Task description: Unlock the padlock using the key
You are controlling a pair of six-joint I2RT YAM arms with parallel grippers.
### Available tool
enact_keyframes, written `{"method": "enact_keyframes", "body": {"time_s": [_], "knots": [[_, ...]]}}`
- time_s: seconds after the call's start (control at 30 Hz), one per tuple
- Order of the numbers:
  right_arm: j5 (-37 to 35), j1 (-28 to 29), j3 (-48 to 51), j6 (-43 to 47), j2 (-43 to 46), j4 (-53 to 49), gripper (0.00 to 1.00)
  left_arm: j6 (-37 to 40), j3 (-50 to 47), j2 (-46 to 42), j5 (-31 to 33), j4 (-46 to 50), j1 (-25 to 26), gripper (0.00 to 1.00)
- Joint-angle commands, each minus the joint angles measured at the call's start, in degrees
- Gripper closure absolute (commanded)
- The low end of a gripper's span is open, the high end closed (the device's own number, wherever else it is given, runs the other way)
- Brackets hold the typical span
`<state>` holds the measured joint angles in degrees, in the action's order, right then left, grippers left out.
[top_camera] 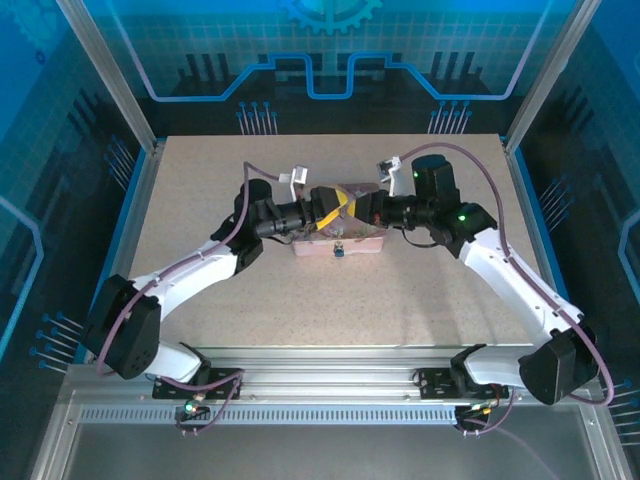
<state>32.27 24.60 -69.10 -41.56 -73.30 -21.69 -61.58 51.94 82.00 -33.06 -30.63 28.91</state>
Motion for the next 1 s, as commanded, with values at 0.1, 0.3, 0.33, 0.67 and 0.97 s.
{"method": "enact_keyframes", "body": {"time_s": [0.1,0.3,0.33,0.67,0.97], "knots": [[10.5,-2.4,-1.1,-2.7,-0.8,4.2,1.0,-2.6,-2.7,-0.4,-8.2,-15.8,-0.4,0.14],[12.3,-3.3,-0.6,-5.4,-0.7,6.9,1.0,-8.0,-3.1,2.9,-10.6,-24.6,-0.4,0.27],[12.4,-3.3,-0.7,-5.6,-0.8,6.9,1.0,-8.3,-3.1,3.1,-10.7,-25.0,-0.4,0.3],[12.6,-4.6,-0.5,-7.0,-1.2,7.3,1.0,-7.7,-2.6,2.6,-11.7,-24.2,0.0,0.53],[13.3,-5.0,0.2,-9.3,-1.2,9.7,1.0,-5.7,-2.2,1.9,-11.9,-21.5,0.6,0.5]]}}
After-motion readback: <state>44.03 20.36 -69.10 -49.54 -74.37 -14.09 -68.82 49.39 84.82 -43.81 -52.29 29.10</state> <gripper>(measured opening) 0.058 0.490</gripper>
